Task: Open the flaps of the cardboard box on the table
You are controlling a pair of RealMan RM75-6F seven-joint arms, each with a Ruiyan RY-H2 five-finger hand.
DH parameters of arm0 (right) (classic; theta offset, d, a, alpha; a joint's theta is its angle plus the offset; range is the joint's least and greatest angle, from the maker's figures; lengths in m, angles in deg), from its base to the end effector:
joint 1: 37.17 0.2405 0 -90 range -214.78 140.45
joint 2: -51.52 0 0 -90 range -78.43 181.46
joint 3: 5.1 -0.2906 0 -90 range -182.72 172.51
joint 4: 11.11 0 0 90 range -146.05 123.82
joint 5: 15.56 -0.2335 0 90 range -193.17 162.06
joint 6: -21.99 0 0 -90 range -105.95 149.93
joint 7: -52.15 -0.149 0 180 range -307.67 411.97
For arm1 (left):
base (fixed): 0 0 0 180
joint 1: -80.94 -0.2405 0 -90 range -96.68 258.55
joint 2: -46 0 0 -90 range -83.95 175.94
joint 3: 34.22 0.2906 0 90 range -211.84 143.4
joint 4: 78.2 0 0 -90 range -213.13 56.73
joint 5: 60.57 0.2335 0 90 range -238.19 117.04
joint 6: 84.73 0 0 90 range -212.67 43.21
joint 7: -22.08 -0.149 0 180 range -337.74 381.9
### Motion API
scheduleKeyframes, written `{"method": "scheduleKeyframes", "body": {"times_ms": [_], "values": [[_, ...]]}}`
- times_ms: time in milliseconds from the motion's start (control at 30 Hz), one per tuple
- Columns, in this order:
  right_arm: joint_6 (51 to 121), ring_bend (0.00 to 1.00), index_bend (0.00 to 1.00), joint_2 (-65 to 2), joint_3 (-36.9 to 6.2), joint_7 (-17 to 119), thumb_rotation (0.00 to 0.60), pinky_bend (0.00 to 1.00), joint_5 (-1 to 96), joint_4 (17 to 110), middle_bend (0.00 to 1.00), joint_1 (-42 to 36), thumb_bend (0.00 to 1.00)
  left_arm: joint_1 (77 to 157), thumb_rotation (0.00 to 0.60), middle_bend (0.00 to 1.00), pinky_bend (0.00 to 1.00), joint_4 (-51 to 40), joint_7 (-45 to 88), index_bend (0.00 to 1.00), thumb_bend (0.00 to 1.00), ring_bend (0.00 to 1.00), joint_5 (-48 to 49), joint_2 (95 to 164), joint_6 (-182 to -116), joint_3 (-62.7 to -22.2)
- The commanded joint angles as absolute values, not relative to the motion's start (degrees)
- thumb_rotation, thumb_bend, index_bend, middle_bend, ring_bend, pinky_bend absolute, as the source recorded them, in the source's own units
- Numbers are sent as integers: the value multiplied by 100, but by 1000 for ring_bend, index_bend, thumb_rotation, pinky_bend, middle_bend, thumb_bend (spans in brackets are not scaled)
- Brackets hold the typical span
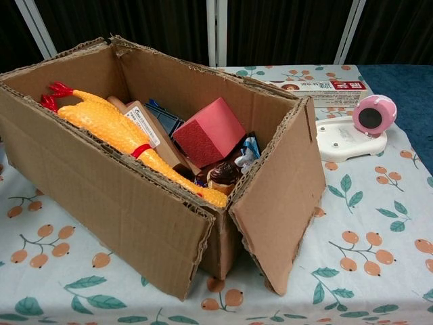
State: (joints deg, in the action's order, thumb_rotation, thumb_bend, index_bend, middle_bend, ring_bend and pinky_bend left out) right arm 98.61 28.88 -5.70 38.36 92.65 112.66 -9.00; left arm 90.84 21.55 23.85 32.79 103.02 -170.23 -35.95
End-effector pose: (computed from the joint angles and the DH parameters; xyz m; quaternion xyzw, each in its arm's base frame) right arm -0.1289 -0.2276 0.2610 0.7898 -0.2342 0.4524 0.3416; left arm -0.2983 0.2099 0.1738 -0.6450 -0.3449 -0.4409 0.5202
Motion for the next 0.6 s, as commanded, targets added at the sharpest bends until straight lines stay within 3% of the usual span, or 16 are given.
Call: {"method": "scheduleKeyframes", "body": {"times_ms": [33,167,333,600], "values": [[10533,0,18,1763,-421,5219,600,0,8644,10391,27,-1843,394,9016,111,111,172,2060,2417,126,38,61,3249,10341,-17097,-3576],[10744,0,0,635,-300,5562,600,0,7636,9469,0,-2501,332,8911,109,111,172,1833,2482,120,39,60,3195,10431,-17188,-3537],[11269,0,0,-706,-476,5508,600,0,6742,7969,0,-3132,252,8761,119,109,172,1368,2112,100,39,60,3084,10570,-17351,-3543],[11467,0,0,-1669,-709,5075,600,0,6098,6844,0,-3639,220,8654,137,96,172,796,2153,73,39,61,2935,10812,-17404,-3558]]}}
